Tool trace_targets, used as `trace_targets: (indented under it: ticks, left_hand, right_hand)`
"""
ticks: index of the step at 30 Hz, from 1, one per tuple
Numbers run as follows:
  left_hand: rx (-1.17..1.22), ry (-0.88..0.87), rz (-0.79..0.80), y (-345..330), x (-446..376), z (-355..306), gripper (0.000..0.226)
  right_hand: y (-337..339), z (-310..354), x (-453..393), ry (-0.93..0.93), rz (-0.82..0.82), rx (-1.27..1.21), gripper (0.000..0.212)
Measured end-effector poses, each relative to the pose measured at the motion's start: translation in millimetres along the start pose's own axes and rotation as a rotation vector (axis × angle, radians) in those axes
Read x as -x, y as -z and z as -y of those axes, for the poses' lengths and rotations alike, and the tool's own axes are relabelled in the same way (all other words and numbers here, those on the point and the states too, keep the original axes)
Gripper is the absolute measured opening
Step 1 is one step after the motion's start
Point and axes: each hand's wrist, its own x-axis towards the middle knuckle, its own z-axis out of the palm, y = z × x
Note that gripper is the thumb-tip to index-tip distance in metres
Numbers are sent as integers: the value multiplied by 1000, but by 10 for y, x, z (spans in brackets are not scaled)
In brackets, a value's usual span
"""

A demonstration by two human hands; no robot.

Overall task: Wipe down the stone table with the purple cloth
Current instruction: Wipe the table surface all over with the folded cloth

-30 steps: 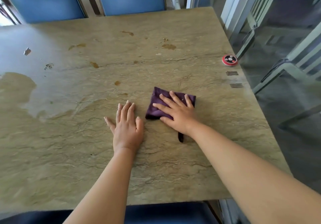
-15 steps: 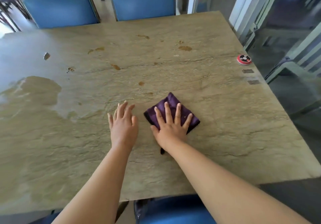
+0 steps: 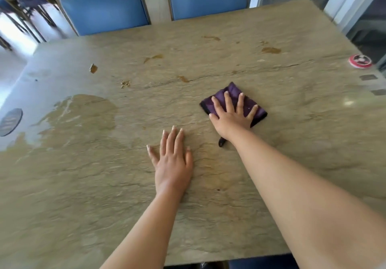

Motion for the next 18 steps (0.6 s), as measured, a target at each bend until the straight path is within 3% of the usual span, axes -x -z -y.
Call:
trace_targets:
  ticks: [3, 6, 8, 10, 12, 15, 18]
  left_hand:
    - [178, 10, -36, 29, 34, 5, 62]
    - [405, 87, -72, 92, 48, 26, 51]
    - [488, 193, -120, 133, -9, -13, 47]
    - [467, 165, -173, 153, -108, -163, 46]
    - [374, -104, -156, 116, -214, -406, 43]
    - [150, -465, 11, -65, -336, -696, 46]
    - [-73, -486, 125, -206, -525, -688, 50]
  right_hand:
    - [-168, 216, 330, 254, 2, 51, 55]
    - [-279, 109, 660, 432, 17, 39, 58]
    - [-302, -77, 774, 475, -135, -62, 52]
    - [-353, -251, 863, 394, -319, -144, 48]
    - [-446, -367, 965, 263, -424, -216, 48]
    - [-577, -458, 1035, 65, -586, -294, 56]
    - [-603, -467, 953, -49, -600, -312, 56]
